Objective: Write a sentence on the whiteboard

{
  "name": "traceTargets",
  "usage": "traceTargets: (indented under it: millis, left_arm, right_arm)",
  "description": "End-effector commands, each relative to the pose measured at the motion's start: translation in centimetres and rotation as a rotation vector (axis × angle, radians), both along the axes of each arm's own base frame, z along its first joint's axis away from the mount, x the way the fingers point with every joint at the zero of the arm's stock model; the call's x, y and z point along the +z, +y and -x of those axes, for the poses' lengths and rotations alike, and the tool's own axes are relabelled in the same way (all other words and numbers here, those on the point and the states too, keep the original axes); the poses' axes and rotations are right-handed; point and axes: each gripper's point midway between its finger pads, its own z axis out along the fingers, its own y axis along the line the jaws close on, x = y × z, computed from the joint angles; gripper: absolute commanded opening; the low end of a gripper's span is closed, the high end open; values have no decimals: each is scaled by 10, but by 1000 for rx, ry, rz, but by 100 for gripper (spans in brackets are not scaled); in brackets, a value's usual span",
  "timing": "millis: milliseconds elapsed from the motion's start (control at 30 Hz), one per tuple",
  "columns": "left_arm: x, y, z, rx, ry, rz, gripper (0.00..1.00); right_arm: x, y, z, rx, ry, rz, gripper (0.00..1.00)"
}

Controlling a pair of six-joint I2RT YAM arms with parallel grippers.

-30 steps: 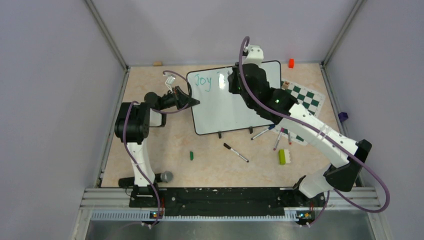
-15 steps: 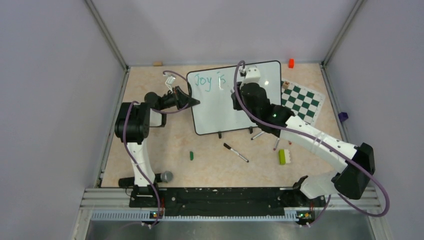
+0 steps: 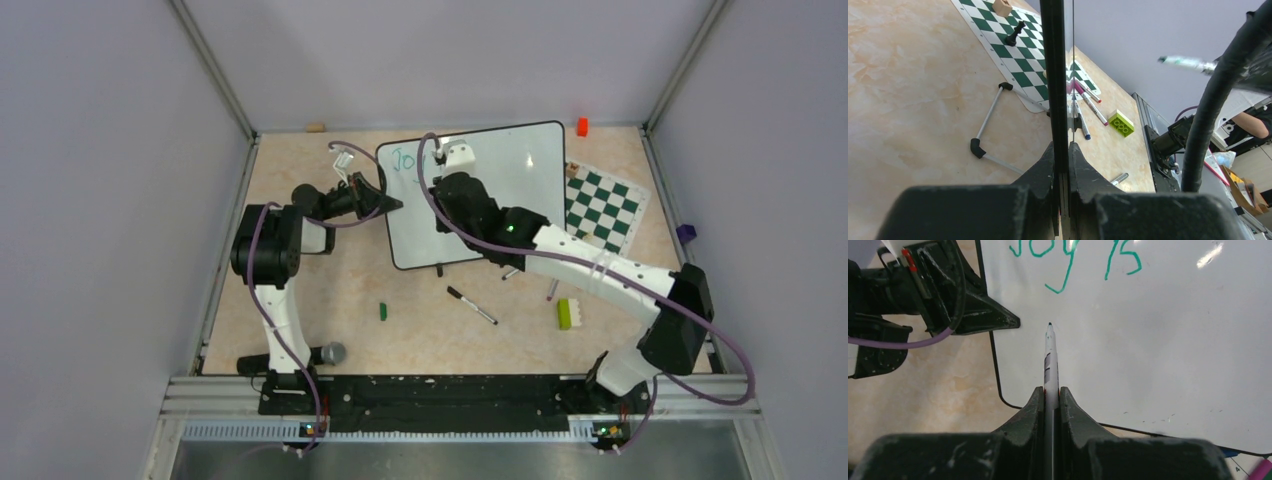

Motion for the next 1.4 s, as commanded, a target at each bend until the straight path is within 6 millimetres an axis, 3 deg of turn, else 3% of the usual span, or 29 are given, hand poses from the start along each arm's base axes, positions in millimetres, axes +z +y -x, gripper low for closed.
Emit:
traceTargets:
  millis: [0, 267, 700, 1367]
  left_arm:
    - [-14, -14, 36, -190, -186, -79, 0]
    - [-14, -14, 36, -199, -184, -81, 0]
    - [-19, -14, 34, -195, -174, -80, 0]
    - [-21, -14, 34, -199, -173, -80, 0]
  right_arm:
    - [8, 11, -4, -6, -17, 11, 0]
    - [-10, 29, -8, 13, 9, 42, 0]
    - [-24, 23, -8, -21, -11, 42, 0]
    - [-46, 33, -15, -45, 39, 85, 0]
